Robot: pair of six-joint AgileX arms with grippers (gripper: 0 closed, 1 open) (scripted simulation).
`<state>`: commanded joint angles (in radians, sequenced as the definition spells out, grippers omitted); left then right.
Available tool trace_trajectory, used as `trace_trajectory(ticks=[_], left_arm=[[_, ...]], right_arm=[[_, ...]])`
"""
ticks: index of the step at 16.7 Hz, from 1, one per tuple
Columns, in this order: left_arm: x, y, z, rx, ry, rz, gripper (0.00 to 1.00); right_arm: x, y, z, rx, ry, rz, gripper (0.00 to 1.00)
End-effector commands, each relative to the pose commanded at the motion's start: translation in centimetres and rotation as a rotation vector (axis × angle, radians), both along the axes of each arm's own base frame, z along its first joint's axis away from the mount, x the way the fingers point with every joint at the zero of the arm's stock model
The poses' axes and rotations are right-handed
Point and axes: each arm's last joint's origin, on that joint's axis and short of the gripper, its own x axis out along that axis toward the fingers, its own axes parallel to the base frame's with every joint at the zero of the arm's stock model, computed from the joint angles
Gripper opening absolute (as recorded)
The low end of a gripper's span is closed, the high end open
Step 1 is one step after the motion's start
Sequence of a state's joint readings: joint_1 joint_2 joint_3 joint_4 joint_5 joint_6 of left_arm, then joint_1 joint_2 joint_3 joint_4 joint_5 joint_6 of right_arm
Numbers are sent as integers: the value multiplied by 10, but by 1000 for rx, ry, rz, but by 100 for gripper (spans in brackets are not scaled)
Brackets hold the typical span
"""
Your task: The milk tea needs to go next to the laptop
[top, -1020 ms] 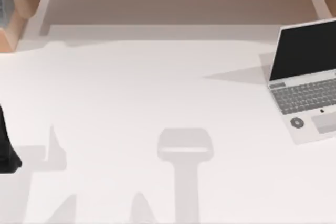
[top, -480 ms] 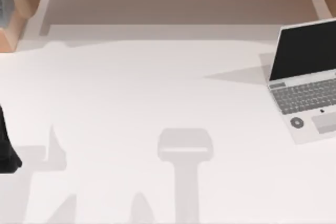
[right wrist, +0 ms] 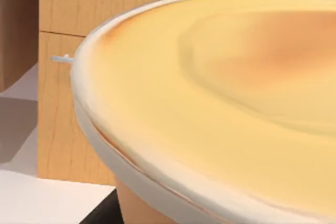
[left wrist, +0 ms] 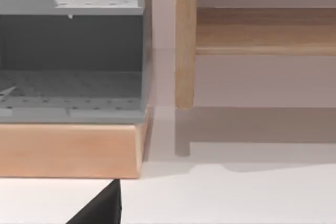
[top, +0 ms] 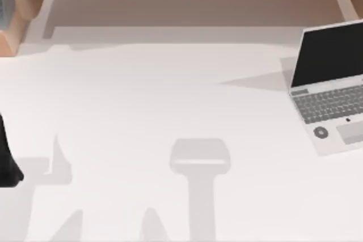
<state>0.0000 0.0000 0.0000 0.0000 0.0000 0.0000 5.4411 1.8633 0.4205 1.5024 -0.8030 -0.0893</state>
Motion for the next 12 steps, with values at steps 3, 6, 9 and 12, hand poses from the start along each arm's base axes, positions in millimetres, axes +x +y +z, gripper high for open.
trace_trajectory(ticks=[3, 6, 9, 12], left_arm=[[0, 0, 0, 0, 0, 0, 100], [0, 0, 0, 0, 0, 0, 100], [0, 0, 0, 0, 0, 0, 100], [0, 0, 0, 0, 0, 0, 100]], right_arm=[[7, 2, 13, -34, -40, 3, 0], [14, 6, 23, -50, -66, 7, 0], [21, 13, 29, -50, -82, 10, 0], [27, 20, 33, -39, -86, 12, 0]])
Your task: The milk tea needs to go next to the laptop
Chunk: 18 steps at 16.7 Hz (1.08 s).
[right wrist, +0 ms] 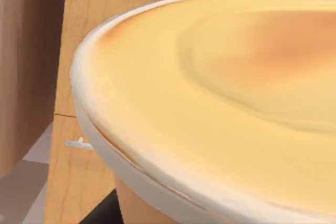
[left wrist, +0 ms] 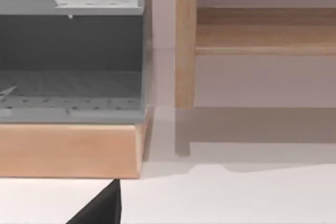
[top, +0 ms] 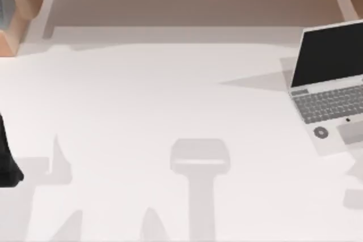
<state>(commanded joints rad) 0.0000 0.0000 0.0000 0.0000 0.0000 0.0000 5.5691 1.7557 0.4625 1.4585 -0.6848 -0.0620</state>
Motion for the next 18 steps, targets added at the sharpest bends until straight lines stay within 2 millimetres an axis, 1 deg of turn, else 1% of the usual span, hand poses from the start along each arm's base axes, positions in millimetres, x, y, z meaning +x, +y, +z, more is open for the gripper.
trace_trajectory(ticks=[8, 18], left_arm=[[0, 0, 0, 0, 0, 0, 100], [0, 0, 0, 0, 0, 0, 100]], right_arm=[[15, 23, -1, 58, 32, 3, 0], [25, 51, -16, 136, 131, -5, 0]])
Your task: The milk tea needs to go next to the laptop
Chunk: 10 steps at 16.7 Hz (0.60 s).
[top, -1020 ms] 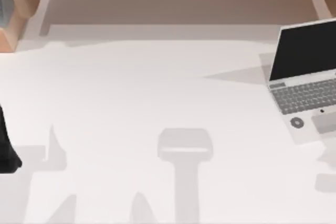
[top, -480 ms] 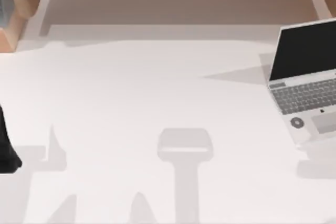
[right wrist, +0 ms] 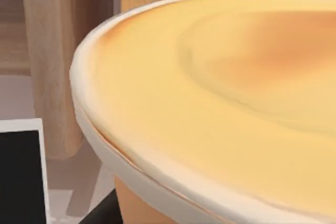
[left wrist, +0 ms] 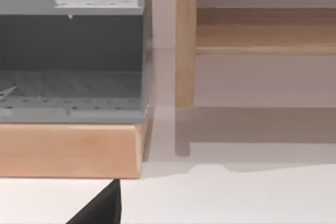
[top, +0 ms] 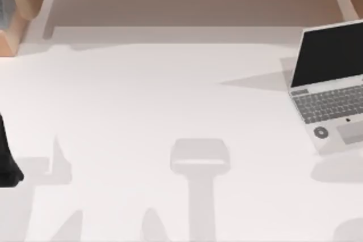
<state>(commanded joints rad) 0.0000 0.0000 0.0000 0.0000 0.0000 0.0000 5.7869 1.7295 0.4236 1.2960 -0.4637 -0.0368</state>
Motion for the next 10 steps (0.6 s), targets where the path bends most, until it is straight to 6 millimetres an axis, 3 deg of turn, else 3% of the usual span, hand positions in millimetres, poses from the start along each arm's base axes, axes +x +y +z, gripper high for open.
trace_trajectory(ticks=[10], left_arm=[[0, 0, 0, 0, 0, 0, 100]], right_arm=[[1, 15, -14, 38, 84, -6, 0]])
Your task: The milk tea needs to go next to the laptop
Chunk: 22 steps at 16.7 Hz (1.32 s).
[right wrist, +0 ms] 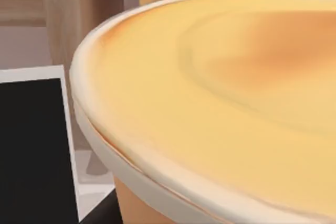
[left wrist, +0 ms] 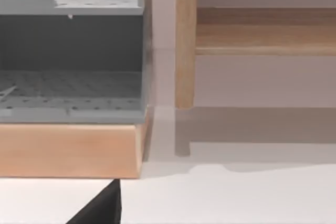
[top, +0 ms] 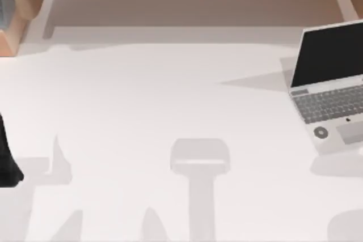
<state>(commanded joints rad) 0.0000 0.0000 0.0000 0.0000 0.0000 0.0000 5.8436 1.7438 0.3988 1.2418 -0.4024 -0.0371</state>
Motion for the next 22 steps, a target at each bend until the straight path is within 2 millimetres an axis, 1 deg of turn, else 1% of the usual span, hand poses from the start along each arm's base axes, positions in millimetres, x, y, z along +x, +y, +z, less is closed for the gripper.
trace_trajectory(ticks=[8, 11, 22], left_arm=[[0, 0, 0, 0, 0, 0, 100], [0, 0, 0, 0, 0, 0, 100], [0, 0, 0, 0, 0, 0, 100]], right_arm=[[0, -1, 1, 1, -2, -4, 0], [0, 2, 1, 12, -7, 17, 0], [-7, 22, -1, 111, -24, 230, 0]])
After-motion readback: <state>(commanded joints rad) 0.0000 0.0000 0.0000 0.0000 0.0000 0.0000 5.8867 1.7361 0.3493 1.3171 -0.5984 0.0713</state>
